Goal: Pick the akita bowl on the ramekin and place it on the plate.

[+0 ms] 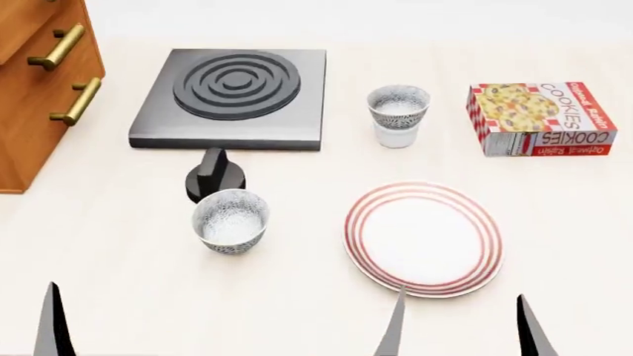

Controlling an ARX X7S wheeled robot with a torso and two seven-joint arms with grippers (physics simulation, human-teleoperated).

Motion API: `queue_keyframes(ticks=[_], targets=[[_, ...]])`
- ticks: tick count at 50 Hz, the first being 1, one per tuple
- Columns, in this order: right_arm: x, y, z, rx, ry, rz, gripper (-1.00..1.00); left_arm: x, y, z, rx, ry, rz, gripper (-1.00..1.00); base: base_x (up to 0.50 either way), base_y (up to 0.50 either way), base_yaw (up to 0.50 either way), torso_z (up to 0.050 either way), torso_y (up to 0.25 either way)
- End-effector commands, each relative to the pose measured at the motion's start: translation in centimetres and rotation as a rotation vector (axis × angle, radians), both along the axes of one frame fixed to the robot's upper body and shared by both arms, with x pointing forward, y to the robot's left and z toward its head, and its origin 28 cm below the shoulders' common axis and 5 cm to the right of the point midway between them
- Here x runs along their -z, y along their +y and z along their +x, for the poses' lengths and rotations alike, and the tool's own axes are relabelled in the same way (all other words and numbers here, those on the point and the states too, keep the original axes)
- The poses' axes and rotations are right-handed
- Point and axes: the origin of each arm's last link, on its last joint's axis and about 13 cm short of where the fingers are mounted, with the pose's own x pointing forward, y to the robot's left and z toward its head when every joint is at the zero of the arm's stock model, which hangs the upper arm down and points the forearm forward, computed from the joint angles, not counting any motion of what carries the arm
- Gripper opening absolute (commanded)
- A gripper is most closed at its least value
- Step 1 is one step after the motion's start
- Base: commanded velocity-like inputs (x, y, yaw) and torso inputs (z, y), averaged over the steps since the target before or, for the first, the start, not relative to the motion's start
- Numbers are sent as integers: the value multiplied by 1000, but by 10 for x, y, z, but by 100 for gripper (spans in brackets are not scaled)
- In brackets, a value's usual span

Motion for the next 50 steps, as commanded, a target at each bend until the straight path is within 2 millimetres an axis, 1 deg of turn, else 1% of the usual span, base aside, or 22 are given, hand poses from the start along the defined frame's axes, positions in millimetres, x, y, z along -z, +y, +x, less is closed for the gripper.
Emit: queue_keyframes(ticks=[1, 7, 8, 13, 15, 20, 23, 27, 29, 30, 35, 36, 39, 41, 43, 45, 47, 48, 49, 50], targets=[[-8, -1, -5, 2, -35, 8, 100, -10, 1, -7, -8, -35, -6, 100, 500, 0, 0, 0, 0], [-7, 0, -5, 6, -32, -5, 100, -10, 1, -8, -8, -34, -8, 100, 500, 0, 0, 0, 0], [-13, 0, -7, 4, -33, -10, 100, -10, 1, -8, -10, -36, -5, 100, 500, 0, 0, 0, 0], [-8, 0, -7, 3, -33, -7, 100, -11, 0, -9, -11, -34, -6, 100, 500, 0, 0, 0, 0], [-13, 0, -7, 3, -33, -9, 100, -11, 0, -9, -13, -35, -6, 100, 500, 0, 0, 0, 0], [-8, 0, -6, 8, -25, -10, 100, -10, 0, -9, -7, -26, -13, 100, 500, 0, 0, 0, 0], [-13, 0, -7, 8, -25, -11, 100, -11, 0, -9, -8, -28, -12, 100, 500, 0, 0, 0, 0], [-7, 1, -7, 9, -21, -13, 100, -11, -1, -10, -4, -23, -18, 100, 500, 0, 0, 0, 0], [-7, 0, -6, 8, -20, -10, 100, -12, -1, -10, -2, -20, -14, 100, 500, 0, 0, 0, 0], [-11, 0, -7, 10, -19, -12, 100, -11, -1, -10, 0, -21, -15, 100, 500, 0, 0, 0, 0], [-7, 0, -6, 11, -18, -11, 100, -11, -1, -10, -1, -19, -14, 100, 500, 0, 0, 0, 0], [-12, 0, -7, 10, -19, -11, 100, -11, -1, -10, -1, -19, -14, 100, 500, 0, 0, 0, 0], [-10, 0, -7, 11, -18, -13, 100, -12, -1, -10, -1, -20, -13, 100, 500, 0, 0, 0, 5], [-15, 0, -7, 10, -17, -13, 100, -11, -1, -10, -2, -19, -12, 100, 500, 0, 0, 0, 0], [-9, 0, -6, 10, -16, -14, 100, -11, -1, -10, -1, -20, -11, 100, 500, 0, 0, 0, 0], [-14, 0, -6, 8, -14, -14, 100, -11, -2, -10, 0, -18, -10, 100, 500, 0, 0, 0, 0], [-8, 0, -6, 11, -25, 7, 100, -11, -2, -9, -2, -17, -9, 100, 500, 0, 0, 0, 0], [-8, 0, -8, 7, -44, -4, 100, -11, -2, -9, -9, 4, 17, 100, 0, 0, 0, 0, 0], [-12, 0, -7, 13, -32, -10, 100, -12, -2, -10, 10, -17, -4, 100, 0, 0, 0, 0, 0], [-7, 0, -7, 4, -41, -1, 100, -12, -2, -9, 2, 0, 0, 100, 0, 0, 0, 50, 0]])
